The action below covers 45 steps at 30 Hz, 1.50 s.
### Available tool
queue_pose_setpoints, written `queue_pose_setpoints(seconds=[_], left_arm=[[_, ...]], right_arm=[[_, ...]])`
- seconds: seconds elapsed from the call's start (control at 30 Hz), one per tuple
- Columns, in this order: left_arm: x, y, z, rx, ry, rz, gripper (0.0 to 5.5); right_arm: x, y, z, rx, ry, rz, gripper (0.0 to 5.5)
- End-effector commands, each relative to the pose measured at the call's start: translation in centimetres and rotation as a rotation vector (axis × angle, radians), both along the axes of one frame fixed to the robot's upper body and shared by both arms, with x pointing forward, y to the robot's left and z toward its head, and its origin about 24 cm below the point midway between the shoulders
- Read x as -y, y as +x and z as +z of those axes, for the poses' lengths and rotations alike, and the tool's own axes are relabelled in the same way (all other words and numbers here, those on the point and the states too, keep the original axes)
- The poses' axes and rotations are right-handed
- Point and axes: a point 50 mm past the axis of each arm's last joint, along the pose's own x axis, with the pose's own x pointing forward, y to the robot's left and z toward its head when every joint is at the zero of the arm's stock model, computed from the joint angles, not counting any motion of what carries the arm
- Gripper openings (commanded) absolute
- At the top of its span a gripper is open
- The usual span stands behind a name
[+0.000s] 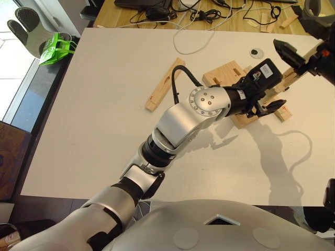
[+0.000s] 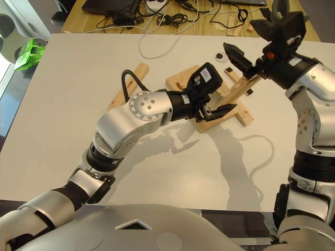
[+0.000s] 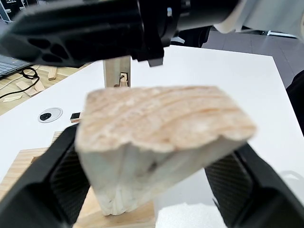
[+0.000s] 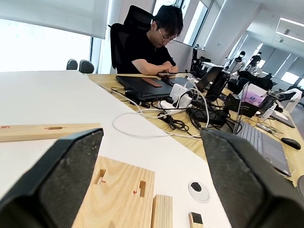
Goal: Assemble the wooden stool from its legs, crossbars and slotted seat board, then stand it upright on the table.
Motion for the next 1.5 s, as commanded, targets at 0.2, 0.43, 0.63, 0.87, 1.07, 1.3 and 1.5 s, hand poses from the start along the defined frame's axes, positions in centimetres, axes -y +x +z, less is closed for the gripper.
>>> queue_pose_setpoints(seconds=[0.2, 0.43, 0.63, 0.87, 1.07, 1.3, 1.5], left_arm=[[-0.1, 0.2, 0.2, -0.002, 0.001, 0.021, 3.39], [-0.1, 0.1, 0.0, -0.014, 0.004, 0.016, 3.39], [-0.2, 0.1, -0.3, -0.02, 0.01, 0.019, 3.39], [-0.2, 0.0, -0.3, -0.023, 0.012, 0.014, 3.39], [-0.2, 0.0, -0.3, -0.025, 0.013, 0.014, 3.39], [-0.2, 0.0, -0.3, -0.021, 0.015, 0.013, 3.39], [-0.2, 0.0, -0.3, -0.021, 0.015, 0.012, 3.39]], right_arm=[[1.7, -1.8, -3.0, -0.077, 0.0, -0.032, 2.66], [1.4, -3.1, -4.0, -0.024, -0.004, -0.074, 1.94], [3.1, -4.8, -2.5, 0.318, -0.156, -0.297, 1.94], [3.2, -7.5, -5.7, 0.203, -0.18, -0.27, 1.94], [3.5, -8.0, -6.8, 0.144, -0.159, -0.283, 1.1], [3.4, -6.9, -7.3, 0.097, -0.105, -0.31, 0.02], [3.0, -6.2, -7.5, 0.101, -0.093, -0.304, 0.02]])
